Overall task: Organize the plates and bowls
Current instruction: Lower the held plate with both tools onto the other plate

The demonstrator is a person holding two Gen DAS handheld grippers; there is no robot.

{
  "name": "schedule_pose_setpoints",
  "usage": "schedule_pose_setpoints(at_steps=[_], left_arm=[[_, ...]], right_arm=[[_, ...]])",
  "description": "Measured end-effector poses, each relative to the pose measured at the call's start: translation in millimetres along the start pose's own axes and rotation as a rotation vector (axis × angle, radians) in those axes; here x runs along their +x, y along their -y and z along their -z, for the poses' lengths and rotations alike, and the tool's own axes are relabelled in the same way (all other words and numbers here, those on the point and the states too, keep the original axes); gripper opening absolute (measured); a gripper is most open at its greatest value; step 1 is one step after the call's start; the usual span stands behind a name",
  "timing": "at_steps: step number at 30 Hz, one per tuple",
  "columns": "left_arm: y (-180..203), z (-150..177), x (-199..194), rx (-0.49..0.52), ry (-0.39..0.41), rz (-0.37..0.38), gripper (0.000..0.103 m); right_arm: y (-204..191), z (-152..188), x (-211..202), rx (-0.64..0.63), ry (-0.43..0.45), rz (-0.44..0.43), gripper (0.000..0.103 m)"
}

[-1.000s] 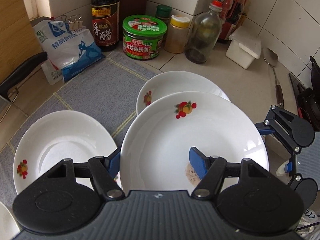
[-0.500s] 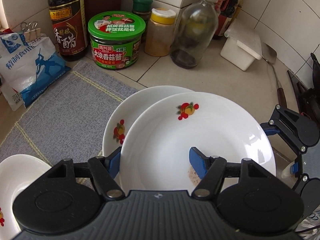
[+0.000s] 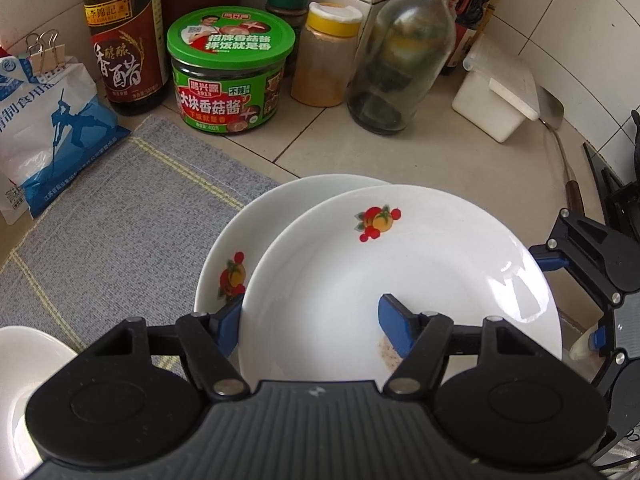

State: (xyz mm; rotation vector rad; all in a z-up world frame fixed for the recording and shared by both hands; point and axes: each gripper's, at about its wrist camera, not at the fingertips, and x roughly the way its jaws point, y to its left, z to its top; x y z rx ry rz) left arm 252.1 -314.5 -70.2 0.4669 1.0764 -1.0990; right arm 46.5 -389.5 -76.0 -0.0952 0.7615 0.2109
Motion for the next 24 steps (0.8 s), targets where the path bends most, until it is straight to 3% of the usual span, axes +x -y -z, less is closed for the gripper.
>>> schedule_pose_setpoints(at_steps=[24], left_arm=[[1.6,-3.0,-3.7,0.027,-0.005,-0.034,0.073]], right_arm=[[-3.6,-2.2,-0.8,-0.024,-0.011,0.019,0.103]])
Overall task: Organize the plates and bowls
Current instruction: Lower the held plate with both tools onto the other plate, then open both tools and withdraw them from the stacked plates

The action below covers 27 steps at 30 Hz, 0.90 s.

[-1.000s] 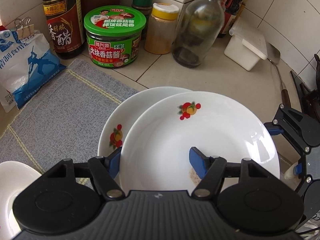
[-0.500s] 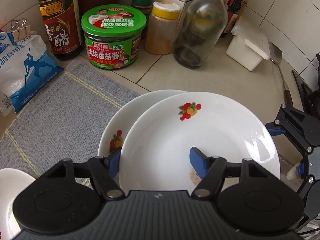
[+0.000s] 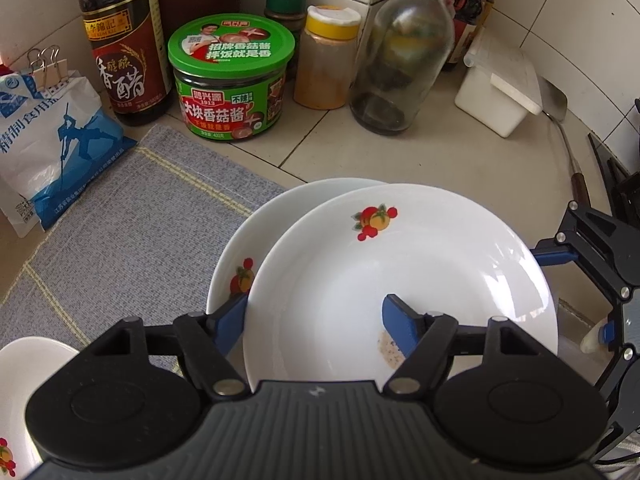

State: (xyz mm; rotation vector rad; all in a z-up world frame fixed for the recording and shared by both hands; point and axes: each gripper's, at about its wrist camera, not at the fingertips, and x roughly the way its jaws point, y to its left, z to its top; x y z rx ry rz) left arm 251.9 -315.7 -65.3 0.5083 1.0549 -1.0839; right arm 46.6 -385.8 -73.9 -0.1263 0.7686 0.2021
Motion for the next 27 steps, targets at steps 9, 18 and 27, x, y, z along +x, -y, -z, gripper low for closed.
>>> schedule_pose_setpoints(at_steps=[9,18,27], left_arm=[[-0.1,2.4,-10.7,-0.009,0.023,-0.023,0.074],[-0.5,3.6,-17.3,-0.016,0.048,-0.042,0.077],[-1.0,4.6,-19.0,-0.006,0.072,-0.072,0.079]], right_arm=[[-2.3,-1.0,-0.5,-0.004,0.004,0.016,0.103],[-4.3,0.8,-8.0,0.005,0.019,0.034,0.103],[-6.9,2.9,-15.2,-0.002,0.022,0.041,0.103]])
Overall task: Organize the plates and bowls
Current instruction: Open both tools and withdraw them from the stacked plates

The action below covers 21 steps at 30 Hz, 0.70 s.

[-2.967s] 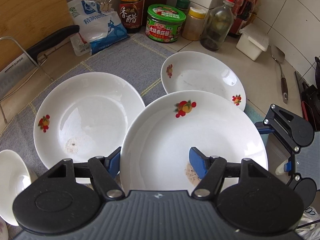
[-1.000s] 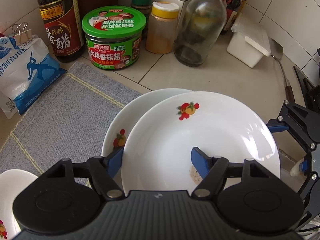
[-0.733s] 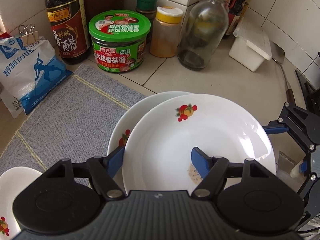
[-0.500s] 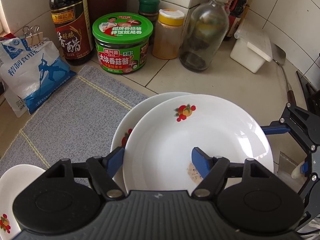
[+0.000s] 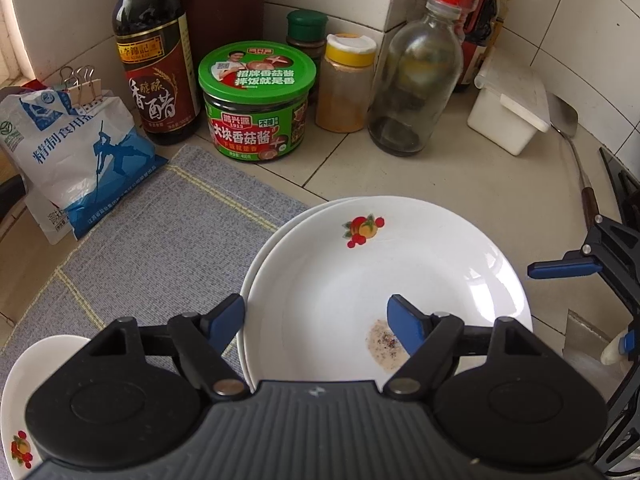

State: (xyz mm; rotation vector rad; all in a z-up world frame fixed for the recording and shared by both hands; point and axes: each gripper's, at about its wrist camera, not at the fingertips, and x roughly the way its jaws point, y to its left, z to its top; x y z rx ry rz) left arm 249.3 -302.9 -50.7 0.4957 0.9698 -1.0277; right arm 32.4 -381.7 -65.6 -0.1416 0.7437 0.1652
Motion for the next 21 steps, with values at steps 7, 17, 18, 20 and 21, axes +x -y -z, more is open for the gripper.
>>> schedule_pose_setpoints(at_steps=[7,17,18,20,21], left_arm=[[-0.3,2.2,-8.0,-0.002,0.047,-0.020,0.081],[19.2,45.2,-71.4,-0.157,0.240,-0.191,0.088],[21.9,52.0,-75.3,-0.187,0.248,-0.219,0.088],[23.2,68.6,-82.3,-0.280,0.245,-0.267,0.089],[22.8,76.8,-84.7,-0.325,0.241,-0.283,0.089]], right_arm=[[3.5,-2.3,-4.0,0.008,0.015,0.008,0.103],[20.0,-27.3,-5.5,0.004,0.097,-0.019,0.103],[22.2,-30.1,-4.0,0.008,0.105,-0.034,0.103],[25.2,-35.9,0.1,0.019,0.114,-0.070,0.103],[25.7,-38.4,2.3,0.020,0.121,-0.090,0.103]])
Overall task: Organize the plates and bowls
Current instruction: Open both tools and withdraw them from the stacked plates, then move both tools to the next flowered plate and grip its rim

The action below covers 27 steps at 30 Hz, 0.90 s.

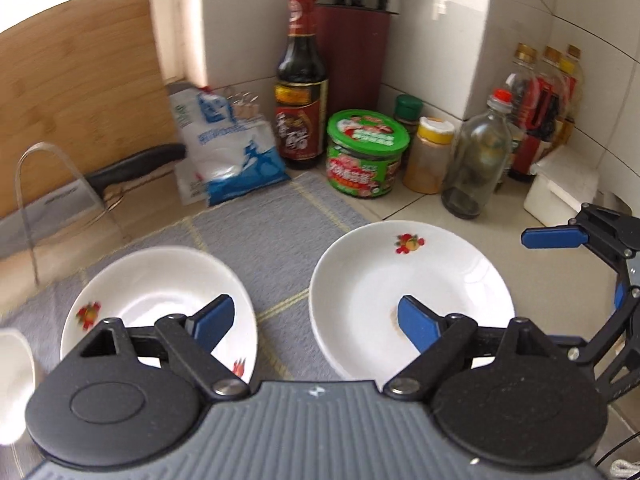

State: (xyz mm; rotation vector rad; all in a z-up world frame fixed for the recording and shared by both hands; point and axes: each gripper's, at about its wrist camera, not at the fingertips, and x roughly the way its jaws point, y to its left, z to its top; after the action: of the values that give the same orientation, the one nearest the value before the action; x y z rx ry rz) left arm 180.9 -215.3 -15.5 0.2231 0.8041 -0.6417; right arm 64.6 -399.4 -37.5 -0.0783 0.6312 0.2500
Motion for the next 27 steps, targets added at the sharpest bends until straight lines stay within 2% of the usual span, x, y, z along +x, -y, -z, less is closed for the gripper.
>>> schedule_pose_setpoints(at_steps=[3,7,10,13,24,27], left_arm=[[-13.7,24.6,-7.2,-0.112,-0.035,-0.094,0.089],[-36.1,52.0,-11.6,-0.202,-0.068,-0.184,0.089],[-50.6,70.3,-9.4,-0.215,-0.080,-0.240,0.089],[-62.1,84.9,-6.0,-0.199,-0.076,-0.283,0.089],[-88.7,95.6,10.1,-0.151,-0.037,-0.227,0.090],[-92.5,94.9,13.0,-0.135,-0.028,-0.212,0.096]], right_arm=[[-3.3,-7.5,10.1,-0.009,0.005,-0.047,0.103],[-15.2,-18.5,23.0,-0.031,0.007,-0.092,0.103],[-27.4,-24.6,35.9,-0.038,-0.017,-0.120,0.103],[-43.1,-27.0,44.9,-0.059,-0.055,-0.108,0.103],[-71.4,-40.4,55.1,-0.064,-0.108,-0.049,0.103],[-76.0,-44.3,60.4,-0.066,-0.121,-0.049,0.103]])
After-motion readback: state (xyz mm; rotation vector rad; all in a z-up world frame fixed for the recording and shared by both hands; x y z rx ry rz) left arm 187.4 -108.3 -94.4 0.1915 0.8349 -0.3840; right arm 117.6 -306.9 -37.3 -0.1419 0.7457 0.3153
